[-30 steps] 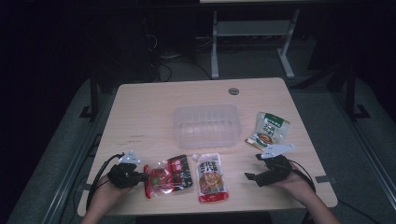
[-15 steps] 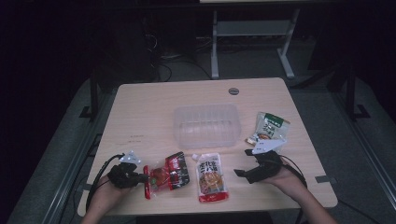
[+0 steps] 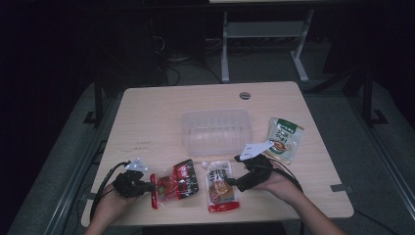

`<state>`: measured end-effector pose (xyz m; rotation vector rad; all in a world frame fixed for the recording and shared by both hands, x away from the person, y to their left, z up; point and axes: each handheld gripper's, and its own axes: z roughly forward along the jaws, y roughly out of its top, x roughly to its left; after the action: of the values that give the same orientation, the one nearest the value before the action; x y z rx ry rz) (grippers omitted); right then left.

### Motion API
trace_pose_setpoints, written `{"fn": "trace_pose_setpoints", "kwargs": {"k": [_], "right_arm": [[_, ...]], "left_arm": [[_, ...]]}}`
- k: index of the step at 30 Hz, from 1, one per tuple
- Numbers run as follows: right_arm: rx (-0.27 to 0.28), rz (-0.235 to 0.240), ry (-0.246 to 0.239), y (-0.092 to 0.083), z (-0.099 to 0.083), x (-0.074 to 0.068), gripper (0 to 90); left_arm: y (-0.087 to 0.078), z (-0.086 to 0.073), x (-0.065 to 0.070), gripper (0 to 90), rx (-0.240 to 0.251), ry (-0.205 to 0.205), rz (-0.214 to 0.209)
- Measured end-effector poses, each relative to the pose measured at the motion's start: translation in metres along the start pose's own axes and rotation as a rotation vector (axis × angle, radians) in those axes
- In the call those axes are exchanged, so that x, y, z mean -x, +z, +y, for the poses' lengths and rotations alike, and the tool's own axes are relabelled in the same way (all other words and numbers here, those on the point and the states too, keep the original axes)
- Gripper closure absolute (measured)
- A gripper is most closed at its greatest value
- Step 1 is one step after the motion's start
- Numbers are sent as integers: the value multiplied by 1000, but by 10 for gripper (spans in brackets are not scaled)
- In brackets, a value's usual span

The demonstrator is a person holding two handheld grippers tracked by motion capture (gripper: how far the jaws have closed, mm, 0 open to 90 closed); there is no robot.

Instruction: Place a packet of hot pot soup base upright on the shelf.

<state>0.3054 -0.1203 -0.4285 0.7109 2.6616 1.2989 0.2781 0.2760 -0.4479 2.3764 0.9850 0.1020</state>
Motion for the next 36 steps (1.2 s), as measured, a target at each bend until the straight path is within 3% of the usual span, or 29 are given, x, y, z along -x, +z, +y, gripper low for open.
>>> {"fn": "trace_pose_setpoints", "kwargs": {"k": [15,18,36], "right_arm": [[-31,107,8,39,28,-14,116],[-33,191,38,53,36,-16,129],[-69,250,63,109,50,-28,159]], "left_arm": [[0,0,0,898,2,-1,1],[0,0,0,897,-2,3,1],[0,-1,0,899,1,-4,3]]}}
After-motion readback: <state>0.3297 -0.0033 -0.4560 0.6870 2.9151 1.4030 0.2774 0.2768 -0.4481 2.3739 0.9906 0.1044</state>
